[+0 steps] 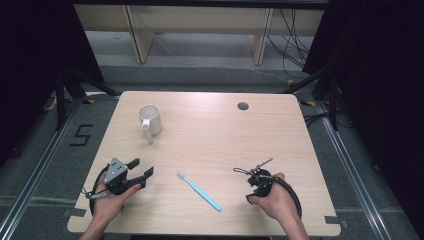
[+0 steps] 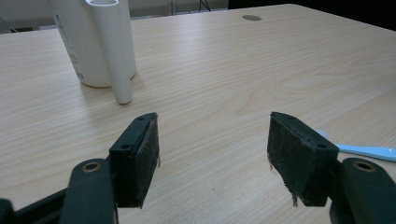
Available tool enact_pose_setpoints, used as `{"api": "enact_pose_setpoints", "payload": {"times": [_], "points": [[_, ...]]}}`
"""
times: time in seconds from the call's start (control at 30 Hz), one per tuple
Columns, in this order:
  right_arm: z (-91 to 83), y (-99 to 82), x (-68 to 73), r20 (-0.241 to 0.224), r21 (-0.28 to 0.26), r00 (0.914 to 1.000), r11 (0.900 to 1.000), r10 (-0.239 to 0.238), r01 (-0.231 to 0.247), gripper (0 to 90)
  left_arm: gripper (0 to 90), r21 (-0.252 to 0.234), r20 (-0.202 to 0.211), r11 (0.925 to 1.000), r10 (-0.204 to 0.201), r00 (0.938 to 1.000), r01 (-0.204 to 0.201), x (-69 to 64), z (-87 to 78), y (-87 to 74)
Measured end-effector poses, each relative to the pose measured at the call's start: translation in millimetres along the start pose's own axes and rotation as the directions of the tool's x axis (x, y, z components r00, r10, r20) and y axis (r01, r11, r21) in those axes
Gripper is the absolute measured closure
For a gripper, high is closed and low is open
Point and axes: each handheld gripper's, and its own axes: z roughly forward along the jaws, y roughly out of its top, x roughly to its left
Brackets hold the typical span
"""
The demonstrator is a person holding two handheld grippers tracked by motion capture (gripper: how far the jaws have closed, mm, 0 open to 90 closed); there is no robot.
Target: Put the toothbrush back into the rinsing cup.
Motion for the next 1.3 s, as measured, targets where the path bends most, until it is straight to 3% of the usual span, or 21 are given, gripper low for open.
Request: {"api": "enact_pose_setpoints", "payload": {"times": [0.13,0.3,0.37,0.4,0.5,0.53,0.57,0.6,0.67,0.73,0.77,0.83,1.07,1.1,1.13,1.17,1.2,1.23,1.3], "points": [[-0.1,1.3,3.5,-0.008,-0.008,0.9998,0.9998,0.016,-0.016,62.6,33.8,0.004,-0.002,1.0,-0.003,1.0,0.003,0.2,-1.0,1.1],[1.4,4.7,4.3,-0.011,-0.01,0.9997,0.9997,-0.02,0.02,62.6,33.8,0.002,-0.004,1.0,-0.005,1.0,0.005,1.3,-1.5,0.7],[1.7,5.1,5.3,0.001,-0.007,1.0,1.0,-0.003,0.003,62.6,33.8,0.003,-0.004,1.0,-0.004,1.0,0.004,1.3,-1.5,0.5],[0.7,5.7,7.9,-0.014,0.008,0.9999,0.9999,0.008,-0.008,62.6,33.8,0.006,0.001,1.0,-0.004,1.0,0.004,1.0,-1.0,0.0],[2.0,6.5,5.1,0.003,-0.001,0.9997,0.9997,-0.026,0.026,62.5,33.8,0.004,0.004,1.0,-0.006,1.0,0.006,-0.1,0.0,-0.1],[1.4,7.1,5.9,-0.002,-0.003,0.9999,0.9999,-0.013,0.013,62.5,33.8,0.009,0.005,1.0,-0.001,1.0,0.001,-0.5,0.2,0.8],[0.3,7.5,3.1,-0.046,0.001,0.9984,0.9995,-0.032,0.032,62.5,33.8,0.007,0.004,1.0,-0.002,1.0,0.002,-0.5,0.4,1.2],[-0.3,7.8,4.7,-0.015,-0.003,0.9997,0.9998,-0.022,0.022,62.5,33.8,0.005,0.002,1.0,-0.003,1.0,0.003,-0.6,0.5,1.7],[-1.5,7.9,7.9,-0.012,-0.009,0.9999,0.9999,0.008,-0.008,62.5,33.8,-0.007,0.009,1.0,-0.004,0.9999,0.004,-0.8,1.3,1.8],[0.3,9.8,6.9,-0.014,0.0,0.9997,0.9998,-0.021,0.021,62.6,33.8,-0.008,0.011,1.0,-0.005,0.9999,0.005,-1.4,1.2,1.7],[-0.4,9.9,9.8,-0.01,0.0,0.9999,1.0,0.005,-0.005,62.6,33.8,-0.006,0.01,1.0,-0.004,0.9999,0.004,-1.8,1.0,1.8],[-0.5,10.8,10.0,-0.03,-0.013,0.9994,0.9998,-0.017,0.016,62.7,33.8,-0.009,0.011,1.0,0.0,0.9999,0.0,-2.0,0.9,1.9],[0.5,14.0,15.7,-0.026,-0.02,0.9993,0.9995,-0.027,0.026,63.2,33.8,-0.001,0.003,1.0,0.004,1.0,-0.004,-2.2,-0.3,2.9],[1.2,16.4,16.4,-0.026,-0.011,0.9982,0.9985,-0.053,0.053,64.0,33.8,0.0,0.005,1.0,0.004,1.0,-0.004,-2.5,0.1,2.8],[1.1,17.9,18.9,-0.014,-0.006,0.9993,0.9994,-0.034,0.033,64.2,33.8,-0.001,0.004,1.0,0.005,1.0,-0.005,-2.8,0.1,2.8],[0.2,18.2,20.0,-0.04,-0.003,0.9988,0.9996,-0.028,0.028,64.2,33.8,-0.002,0.005,1.0,0.006,1.0,-0.006,-2.9,0.0,2.7],[1.8,18.6,18.4,-0.02,-0.007,0.9981,0.9982,-0.059,0.059,64.2,33.8,-0.002,0.006,1.0,0.007,1.0,-0.007,-3.0,-0.3,2.7],[1.9,19.0,18.7,-0.023,-0.008,0.998,0.9983,-0.058,0.058,64.2,33.8,-0.002,0.006,1.0,0.005,1.0,-0.005,-3.3,-0.2,2.6],[0.6,19.6,23.3,-0.03,0.002,0.9995,0.9999,-0.011,0.011,64.2,33.8,-0.001,0.007,1.0,0.007,1.0,-0.007,-3.6,0.1,2.6]]}}
